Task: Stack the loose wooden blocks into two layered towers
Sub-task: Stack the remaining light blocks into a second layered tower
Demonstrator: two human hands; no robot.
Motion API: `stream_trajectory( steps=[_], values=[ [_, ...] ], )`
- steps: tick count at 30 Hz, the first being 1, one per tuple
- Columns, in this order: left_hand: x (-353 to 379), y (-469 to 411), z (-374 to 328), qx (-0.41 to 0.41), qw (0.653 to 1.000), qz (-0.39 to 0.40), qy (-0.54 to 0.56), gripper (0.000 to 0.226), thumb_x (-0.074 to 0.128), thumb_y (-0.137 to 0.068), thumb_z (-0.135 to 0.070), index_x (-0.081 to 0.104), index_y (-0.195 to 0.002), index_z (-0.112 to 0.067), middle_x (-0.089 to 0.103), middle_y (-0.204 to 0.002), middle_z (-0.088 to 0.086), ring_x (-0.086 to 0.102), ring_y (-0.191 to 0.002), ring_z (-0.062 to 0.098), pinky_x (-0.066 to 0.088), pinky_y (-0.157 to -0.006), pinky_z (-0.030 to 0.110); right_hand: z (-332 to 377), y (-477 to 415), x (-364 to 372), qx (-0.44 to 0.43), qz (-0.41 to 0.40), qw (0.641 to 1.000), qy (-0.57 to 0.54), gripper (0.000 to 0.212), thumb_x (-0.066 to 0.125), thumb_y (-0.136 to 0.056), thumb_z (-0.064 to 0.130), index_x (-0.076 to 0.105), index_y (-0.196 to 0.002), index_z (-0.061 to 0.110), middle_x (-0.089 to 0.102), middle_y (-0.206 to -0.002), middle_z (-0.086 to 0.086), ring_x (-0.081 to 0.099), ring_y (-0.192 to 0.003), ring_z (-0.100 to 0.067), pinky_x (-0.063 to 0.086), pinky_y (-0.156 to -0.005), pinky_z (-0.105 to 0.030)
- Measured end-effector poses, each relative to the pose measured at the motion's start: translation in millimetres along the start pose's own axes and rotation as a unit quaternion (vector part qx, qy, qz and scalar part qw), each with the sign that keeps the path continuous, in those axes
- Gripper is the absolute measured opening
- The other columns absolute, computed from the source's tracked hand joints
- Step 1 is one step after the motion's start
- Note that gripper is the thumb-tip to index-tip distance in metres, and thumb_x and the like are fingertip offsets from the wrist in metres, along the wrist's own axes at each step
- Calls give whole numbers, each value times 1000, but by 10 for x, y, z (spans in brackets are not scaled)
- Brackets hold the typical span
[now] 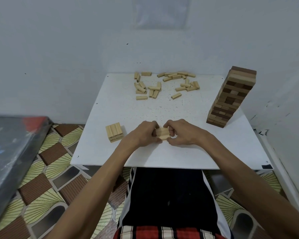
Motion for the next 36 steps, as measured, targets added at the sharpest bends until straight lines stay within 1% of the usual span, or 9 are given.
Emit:
stream_trajectory(
  steps=[3, 8, 12, 15, 20, 24, 26, 31, 36],
  values=[
    [7, -1, 2, -4, 1000, 2, -4, 52, 80, -87, -31, 56, -128, -10, 66, -104, 6, 59, -91, 21, 49, -79, 32, -14, -4, -7, -1, 3, 1000, -14, 48, 72, -89, 28, 54, -133, 19, 62, -94, 10, 50, -86, -2, 47, -79, -27],
    [23, -1, -2, -16, 1000, 4, -11, 50, 77, -89, -31, 55, -128, -8, 63, -106, 8, 61, -92, 24, 54, -84, 41, -40, -11, 15, 1, 3, 1000, -23, 48, 72, -88, 29, 55, -132, 20, 62, -93, 12, 52, -85, -3, 49, -79, -29],
    [25, 12, -4, -11, 1000, 4, -18, 51, 76, -91, -32, 55, -130, -7, 64, -105, 8, 60, -91, 24, 53, -83, 38, -39, -24, 5, 1, 7, 1000, -16, 49, 73, -86, 29, 56, -131, 21, 64, -92, 10, 52, -85, -2, 51, -81, -31],
    [-39, 31, -33, 14, 999, -19, -47, 54, 78, -88, -36, 60, -132, -9, 60, -96, 2, 56, -87, 20, 46, -77, 31, 5, -28, -40, -9, -15, 1000, 6, 50, 75, -79, 36, 59, -126, 24, 62, -89, 12, 53, -82, -4, 53, -78, -36],
    [-139, 56, -21, 33, 997, -44, -53, 59, 82, -82, -39, 65, -133, -15, 53, -117, 6, 50, -90, 18, 43, -83, 29, 86, -39, -57, -37, -54, 995, 69, 56, 72, -76, 50, 59, -123, 25, 47, -107, 11, 48, -96, -11, 47, -82, -31],
    [-79, 15, 6, 16, 999, -22, -46, 54, 81, -85, -34, 64, -131, -11, 60, -98, 0, 54, -87, 17, 41, -77, 26, 61, -42, -18, -20, -35, 999, 26, 49, 77, -79, 39, 59, -122, 23, 55, -100, 11, 50, -85, -7, 45, -73, -27],
    [-55, -5, 26, 4, 999, -12, -35, 54, 82, -85, -32, 62, -131, -10, 62, -96, -1, 57, -87, 18, 46, -77, 28, 38, -45, -9, -13, -27, 1000, 7, 50, 77, -80, 36, 59, -124, 22, 56, -97, 12, 51, -81, -4, 47, -72, -26],
    [-41, -9, 46, -2, 1000, 3, -26, 52, 81, -86, -31, 58, -129, -10, 63, -100, 0, 60, -91, 20, 52, -84, 35, 19, -55, 22, -2, -5, 1000, 8, 53, 75, -82, 38, 55, -127, 23, 56, -96, 12, 51, -83, -5, 50, -75, -31],
    [-59, -17, 56, -1, 1000, -12, -29, 53, 82, -85, -32, 62, -129, -10, 63, -102, 1, 58, -91, 20, 51, -84, 34, 42, -49, 1, 6, -11, 1000, 9, 45, 77, -76, 38, 58, -115, 25, 58, -94, 9, 53, -80, -9, 55, -75, -42]
  ],
)
Point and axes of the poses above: each hand's wrist, its own y-axis away from the middle knuckle, its own x-axis out of the palm, z = x × y, the point moved 9 cm from there along -y, towards the middle knuckle
